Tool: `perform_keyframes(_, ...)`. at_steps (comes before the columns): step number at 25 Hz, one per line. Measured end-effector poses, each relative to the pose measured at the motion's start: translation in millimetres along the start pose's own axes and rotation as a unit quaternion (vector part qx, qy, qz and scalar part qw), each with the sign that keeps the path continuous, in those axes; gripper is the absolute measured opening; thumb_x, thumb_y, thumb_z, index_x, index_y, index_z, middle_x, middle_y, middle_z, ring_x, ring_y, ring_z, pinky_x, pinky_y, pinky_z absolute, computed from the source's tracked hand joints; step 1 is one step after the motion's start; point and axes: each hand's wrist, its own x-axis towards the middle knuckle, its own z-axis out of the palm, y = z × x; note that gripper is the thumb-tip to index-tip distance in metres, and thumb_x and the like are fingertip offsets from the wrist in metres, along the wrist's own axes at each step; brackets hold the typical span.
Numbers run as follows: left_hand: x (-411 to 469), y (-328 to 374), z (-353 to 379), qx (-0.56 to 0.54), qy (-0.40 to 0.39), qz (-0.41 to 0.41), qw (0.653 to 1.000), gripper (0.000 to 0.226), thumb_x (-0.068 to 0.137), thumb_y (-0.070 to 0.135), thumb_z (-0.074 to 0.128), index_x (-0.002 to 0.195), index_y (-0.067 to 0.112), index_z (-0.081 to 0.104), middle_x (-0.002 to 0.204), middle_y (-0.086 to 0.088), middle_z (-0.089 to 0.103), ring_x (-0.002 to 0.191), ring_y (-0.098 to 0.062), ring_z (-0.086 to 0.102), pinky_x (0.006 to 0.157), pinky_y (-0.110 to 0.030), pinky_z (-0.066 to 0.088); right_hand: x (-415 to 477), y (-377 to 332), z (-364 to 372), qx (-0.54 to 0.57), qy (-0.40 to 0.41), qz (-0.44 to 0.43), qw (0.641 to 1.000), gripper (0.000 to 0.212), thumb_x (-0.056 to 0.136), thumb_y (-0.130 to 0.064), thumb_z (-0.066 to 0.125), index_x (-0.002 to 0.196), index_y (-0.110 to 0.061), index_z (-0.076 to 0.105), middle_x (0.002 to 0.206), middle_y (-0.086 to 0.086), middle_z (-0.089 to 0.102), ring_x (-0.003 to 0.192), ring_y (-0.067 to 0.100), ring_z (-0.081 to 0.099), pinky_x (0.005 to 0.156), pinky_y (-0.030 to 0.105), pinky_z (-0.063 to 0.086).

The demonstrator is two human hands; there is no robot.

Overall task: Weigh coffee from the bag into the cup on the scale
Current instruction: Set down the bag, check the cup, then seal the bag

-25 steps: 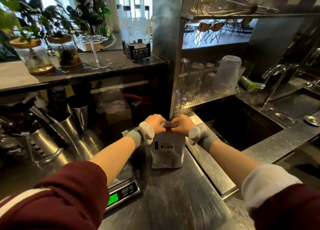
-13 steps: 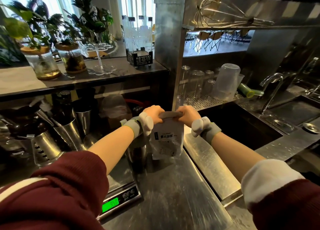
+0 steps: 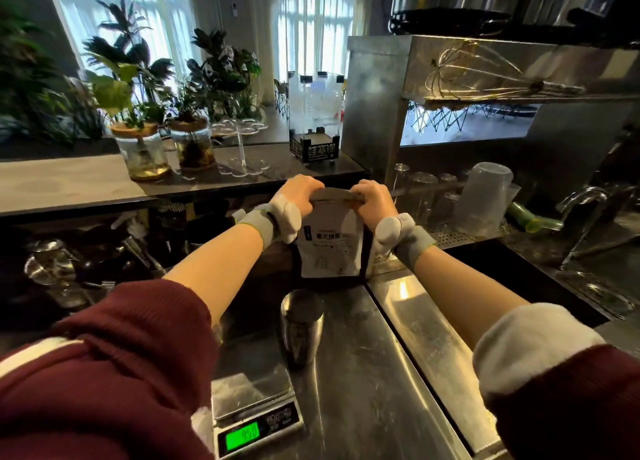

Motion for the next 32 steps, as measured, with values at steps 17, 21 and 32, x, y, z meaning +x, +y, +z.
perform_keyframes(17,-153,-170,-44,0.053,0.036,-0.18,0.982,0.018,0.08,-0.002,0.051,0.095,-0.003,0.062,0.103,-0.023,0.067,0.102,-0.036,0.059,0.084,-0.042,0.043,27,-168,149,0.15,-0.089,-0.13,0.976,0.015,0.082,-0.002,0.067,0.094,0.006,0.071,0.098,0.026,0.064,0.094,0.038,0.059,0.077,0.032,0.042)
perform_keyframes(21,-180,-199,-35,0.043,0.007,-0.211,0.976,0.018,0.082,-0.001,0.053,0.097,-0.004,0.062,0.105,-0.022,0.066,0.104,-0.034,0.059,0.084,-0.038,0.043,20,-191,187,0.143,-0.124,-0.133,0.973,0.017,0.084,0.002,0.062,0.098,0.007,0.07,0.101,0.027,0.064,0.099,0.039,0.059,0.085,0.04,0.044)
perform_keyframes(32,-217,-247,2,0.014,-0.054,-0.281,0.958,0.019,0.083,0.002,0.051,0.099,0.0,0.061,0.106,-0.019,0.065,0.102,-0.034,0.06,0.087,-0.044,0.049,1,-213,247,0.153,-0.232,-0.095,0.956,0.017,0.085,0.004,0.057,0.097,0.005,0.069,0.102,0.022,0.067,0.092,0.029,0.06,0.081,0.035,0.047)
